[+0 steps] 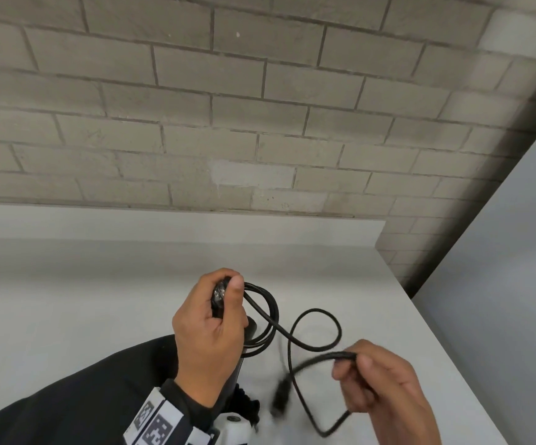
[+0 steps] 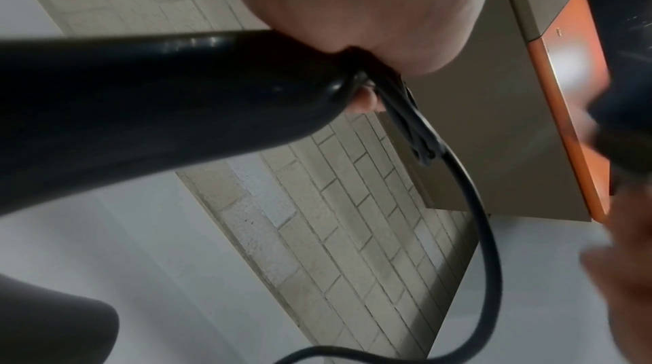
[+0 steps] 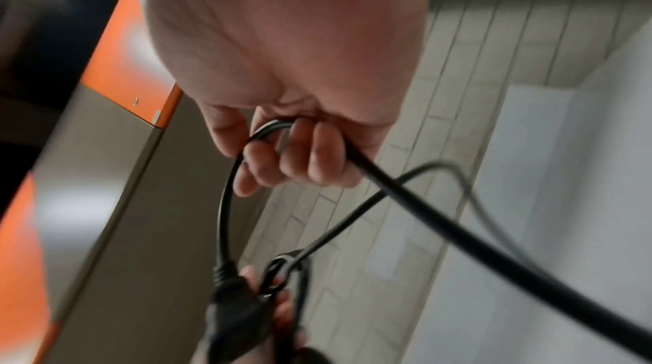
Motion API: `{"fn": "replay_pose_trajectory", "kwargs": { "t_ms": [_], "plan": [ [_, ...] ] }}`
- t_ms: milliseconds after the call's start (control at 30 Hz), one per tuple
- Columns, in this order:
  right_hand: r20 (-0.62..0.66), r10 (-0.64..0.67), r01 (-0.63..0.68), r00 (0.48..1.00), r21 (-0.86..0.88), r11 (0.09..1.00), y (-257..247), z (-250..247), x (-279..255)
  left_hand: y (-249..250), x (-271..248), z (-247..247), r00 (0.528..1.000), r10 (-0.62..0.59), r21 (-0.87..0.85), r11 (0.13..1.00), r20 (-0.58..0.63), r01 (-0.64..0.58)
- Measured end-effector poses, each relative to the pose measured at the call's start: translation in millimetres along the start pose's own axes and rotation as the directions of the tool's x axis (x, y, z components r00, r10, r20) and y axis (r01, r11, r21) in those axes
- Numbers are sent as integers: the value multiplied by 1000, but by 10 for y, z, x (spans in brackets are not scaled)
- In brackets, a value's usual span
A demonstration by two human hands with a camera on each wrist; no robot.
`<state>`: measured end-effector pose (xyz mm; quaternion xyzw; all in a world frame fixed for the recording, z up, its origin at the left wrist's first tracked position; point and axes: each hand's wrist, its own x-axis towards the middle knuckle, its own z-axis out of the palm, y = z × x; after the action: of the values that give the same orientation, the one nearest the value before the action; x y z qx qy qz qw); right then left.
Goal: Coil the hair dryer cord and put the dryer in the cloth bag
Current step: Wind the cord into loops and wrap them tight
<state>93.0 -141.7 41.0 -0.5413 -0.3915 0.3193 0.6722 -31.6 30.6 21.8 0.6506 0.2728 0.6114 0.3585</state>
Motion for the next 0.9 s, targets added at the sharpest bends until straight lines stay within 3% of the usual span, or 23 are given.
{"fn": "replay_pose_trajectory", "kwargs": {
  "t_ms": [67,133,267,333,400,500,567,633,667,800,867,900],
  "plan": [
    [-144,3,-30,990,-183,983,53,-143,-23,-4,9,-21,1000,-8,-9,1000,-5,8],
    [-196,-37,-44,980,-396,917,182,-272,-35,-14,18,-36,1000,-7,-5,1000,-8,7],
    [-288,-53,-172,956,-700,693,614,-492,-48,-25,7,-19,1000,-1,7,1000,-8,1],
    [-283,-154,-134,947,-780,611,739,-468,-41,-10,-16,0,1000,0,4,1000,4,0],
    [-269,-340,-18,901,-806,591,722,-326,-21,1,-36,13,1000,7,8,1000,14,-7],
    [-181,-539,213,822,-781,587,535,28,17,6,-45,20,1000,7,16,1000,13,-7],
    [-70,-483,266,873,-761,592,452,194,41,8,-36,17,1000,8,26,1000,11,-9],
    [62,-307,250,950,-739,625,391,307,74,1,-26,8,1000,17,42,999,13,-18],
    [133,-273,274,953,-762,587,385,336,82,-4,-23,3,1000,25,53,998,14,-25],
    [302,-449,477,841,-804,354,130,443,185,-19,-4,-2,998,59,98,993,-4,-58],
    [366,-511,562,778,-768,306,-46,452,246,4,-11,13,994,105,126,987,1,-104],
    [384,-502,582,775,-744,329,-154,456,275,25,-21,25,992,129,130,983,10,-130]
  ]
}}
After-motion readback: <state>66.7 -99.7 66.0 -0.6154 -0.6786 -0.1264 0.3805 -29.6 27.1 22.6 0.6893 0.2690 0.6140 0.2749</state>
